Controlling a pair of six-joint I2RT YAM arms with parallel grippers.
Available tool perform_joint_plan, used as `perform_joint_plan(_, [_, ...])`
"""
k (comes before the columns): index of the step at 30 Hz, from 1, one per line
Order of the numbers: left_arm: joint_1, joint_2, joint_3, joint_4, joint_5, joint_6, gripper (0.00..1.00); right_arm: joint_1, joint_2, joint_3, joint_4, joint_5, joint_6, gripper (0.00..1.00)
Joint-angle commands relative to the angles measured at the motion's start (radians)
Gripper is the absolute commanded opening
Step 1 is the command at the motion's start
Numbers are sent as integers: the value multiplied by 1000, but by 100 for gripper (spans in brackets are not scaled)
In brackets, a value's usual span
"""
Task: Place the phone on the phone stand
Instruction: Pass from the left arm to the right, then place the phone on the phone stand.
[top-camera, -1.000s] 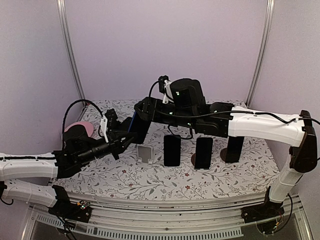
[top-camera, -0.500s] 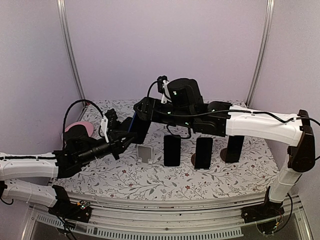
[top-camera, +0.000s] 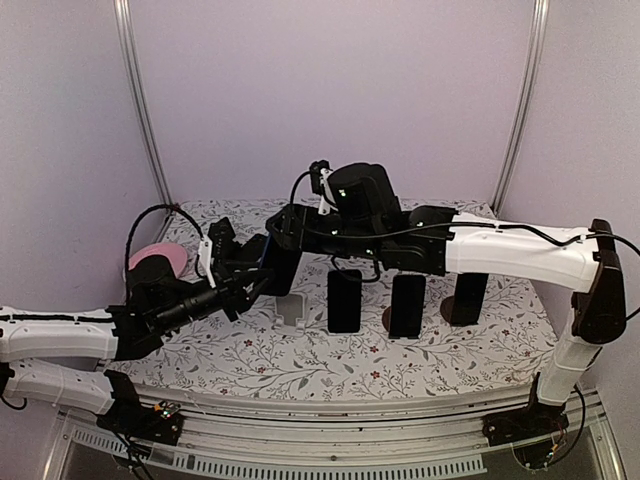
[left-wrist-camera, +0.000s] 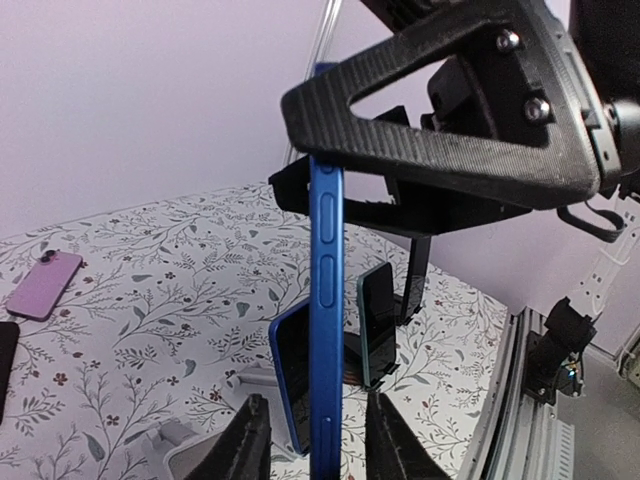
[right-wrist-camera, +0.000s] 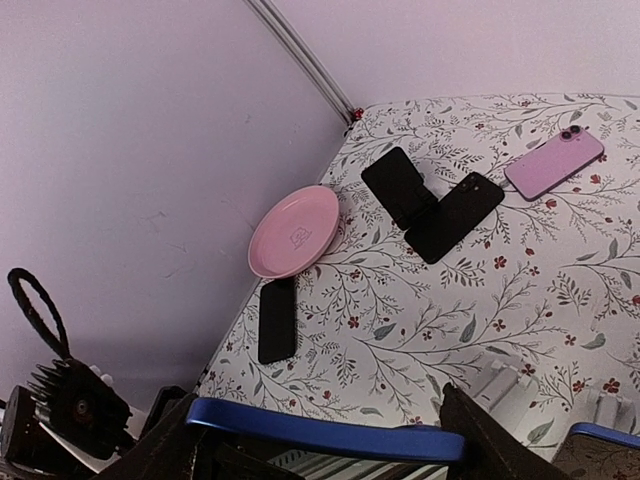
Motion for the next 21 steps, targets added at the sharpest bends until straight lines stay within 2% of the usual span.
perform_joint_plan(1, [14, -9, -38, 41, -58, -36, 43, 7, 3, 39, 27, 38, 2, 33])
perform_joint_plan(7, [21, -68, -43, -65, -190, -85, 56, 17, 30, 60, -15, 133, -17, 33])
perform_joint_plan(12, [55, -154, -12, -280, -298, -173, 62, 38, 72, 90, -50, 238, -33, 33])
perform_joint_plan(17, [143, -190, 41, -480, -275, -264, 63, 66, 119, 117, -62, 335, -36, 33])
perform_joint_plan(21, [240, -192, 24, -521, -157, -322, 63, 78, 156, 138, -78, 387, -34, 33])
